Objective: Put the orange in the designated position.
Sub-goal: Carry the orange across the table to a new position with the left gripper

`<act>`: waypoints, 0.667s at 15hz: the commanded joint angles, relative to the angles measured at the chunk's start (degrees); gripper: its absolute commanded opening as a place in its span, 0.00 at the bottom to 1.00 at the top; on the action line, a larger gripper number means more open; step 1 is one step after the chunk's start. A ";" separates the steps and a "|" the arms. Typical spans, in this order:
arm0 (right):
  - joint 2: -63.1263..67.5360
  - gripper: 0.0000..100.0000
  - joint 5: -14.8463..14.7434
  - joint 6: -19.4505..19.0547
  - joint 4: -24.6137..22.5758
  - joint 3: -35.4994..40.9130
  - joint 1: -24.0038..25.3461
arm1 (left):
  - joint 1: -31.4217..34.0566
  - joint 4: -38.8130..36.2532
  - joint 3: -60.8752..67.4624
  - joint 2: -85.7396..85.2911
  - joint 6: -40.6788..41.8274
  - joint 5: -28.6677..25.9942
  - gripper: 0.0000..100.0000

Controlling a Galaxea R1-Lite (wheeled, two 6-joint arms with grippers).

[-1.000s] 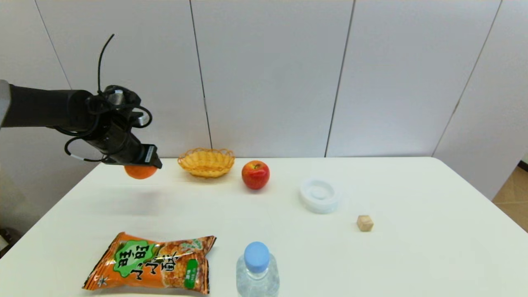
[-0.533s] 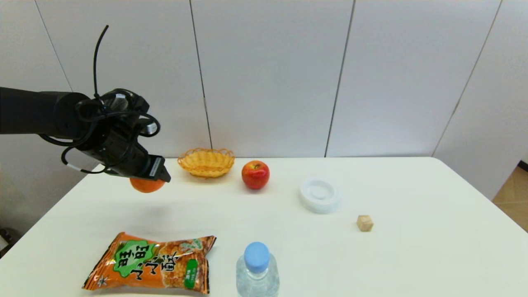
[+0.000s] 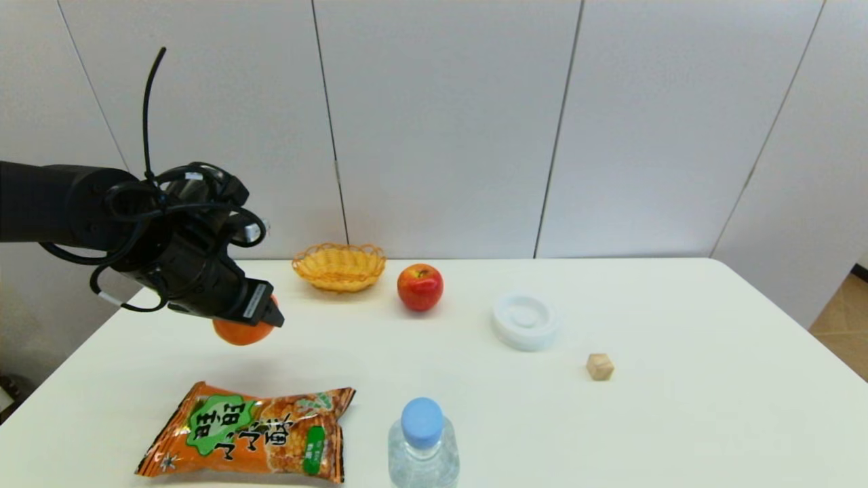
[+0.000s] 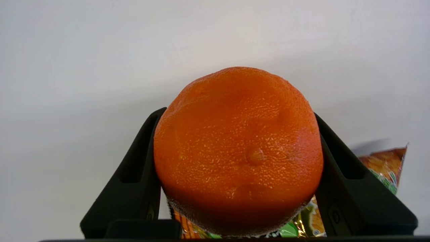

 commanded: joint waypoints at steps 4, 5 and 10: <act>0.07 1.00 -0.03 -0.03 -0.01 0.02 0.00 | -0.78 0.12 4.98 -0.39 0.04 -0.93 0.00; 0.07 1.00 -0.03 0.06 -0.01 -0.06 0.00 | -0.87 0.12 5.51 -0.22 0.04 -1.46 0.00; 0.07 1.00 -0.03 0.06 -0.01 0.02 0.00 | -2.54 -0.32 6.12 1.89 -0.14 -1.64 0.00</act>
